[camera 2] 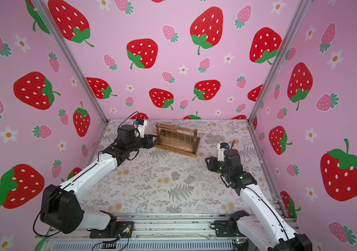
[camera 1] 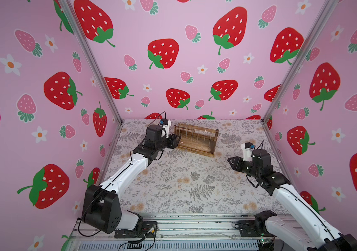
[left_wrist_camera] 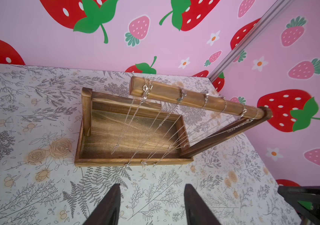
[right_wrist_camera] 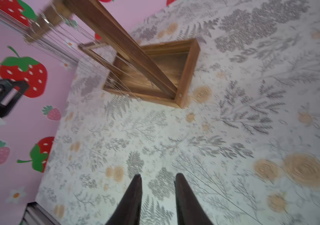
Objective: Take the necklace off the jewelry display stand
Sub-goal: Take off the necklace from the stand.
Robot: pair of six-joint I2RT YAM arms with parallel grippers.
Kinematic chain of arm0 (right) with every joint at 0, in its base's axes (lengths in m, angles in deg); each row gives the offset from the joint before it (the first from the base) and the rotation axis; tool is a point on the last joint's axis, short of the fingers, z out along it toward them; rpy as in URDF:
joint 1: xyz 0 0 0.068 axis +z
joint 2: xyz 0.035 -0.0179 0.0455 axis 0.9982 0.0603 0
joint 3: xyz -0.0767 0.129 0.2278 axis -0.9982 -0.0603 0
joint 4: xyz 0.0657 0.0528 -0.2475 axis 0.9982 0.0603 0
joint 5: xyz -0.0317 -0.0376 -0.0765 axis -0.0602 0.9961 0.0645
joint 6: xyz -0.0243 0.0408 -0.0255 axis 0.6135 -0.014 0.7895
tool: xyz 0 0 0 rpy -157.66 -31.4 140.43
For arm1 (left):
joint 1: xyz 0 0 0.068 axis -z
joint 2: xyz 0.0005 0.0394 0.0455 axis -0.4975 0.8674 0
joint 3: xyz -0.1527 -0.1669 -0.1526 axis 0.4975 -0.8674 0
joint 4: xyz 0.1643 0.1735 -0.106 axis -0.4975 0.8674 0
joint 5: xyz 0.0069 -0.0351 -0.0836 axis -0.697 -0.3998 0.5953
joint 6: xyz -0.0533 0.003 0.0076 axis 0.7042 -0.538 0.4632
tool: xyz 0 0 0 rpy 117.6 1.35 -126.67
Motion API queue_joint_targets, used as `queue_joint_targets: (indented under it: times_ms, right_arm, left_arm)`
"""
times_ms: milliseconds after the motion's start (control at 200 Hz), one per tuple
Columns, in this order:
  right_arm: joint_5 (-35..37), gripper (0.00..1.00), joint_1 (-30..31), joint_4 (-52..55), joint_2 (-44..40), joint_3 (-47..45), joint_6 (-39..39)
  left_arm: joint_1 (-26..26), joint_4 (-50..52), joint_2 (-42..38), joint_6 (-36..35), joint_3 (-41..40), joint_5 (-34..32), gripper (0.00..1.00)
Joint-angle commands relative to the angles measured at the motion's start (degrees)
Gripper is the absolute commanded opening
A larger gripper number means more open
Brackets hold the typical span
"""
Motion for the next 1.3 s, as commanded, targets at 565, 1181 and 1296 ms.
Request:
queue_joint_targets:
  times_ms: [565,1181,1296]
  right_arm:
    - [-0.44,0.42,0.46,-18.43,-7.82,-17.07,7.73]
    - [0.03,0.41,0.46,-16.77,-8.83,-16.72,7.6]
    - [0.09,0.41,0.46,-16.59,-9.02,-16.64,7.51]
  left_arm:
    - [-0.51,-5.33,13.88,-7.69,14.08,-3.87,0.36]
    - [-0.26,-5.09,14.08,-6.57,13.96,-2.74,0.0]
    - [-0.13,-5.93,12.22,-5.97,10.97,-2.65,0.0]
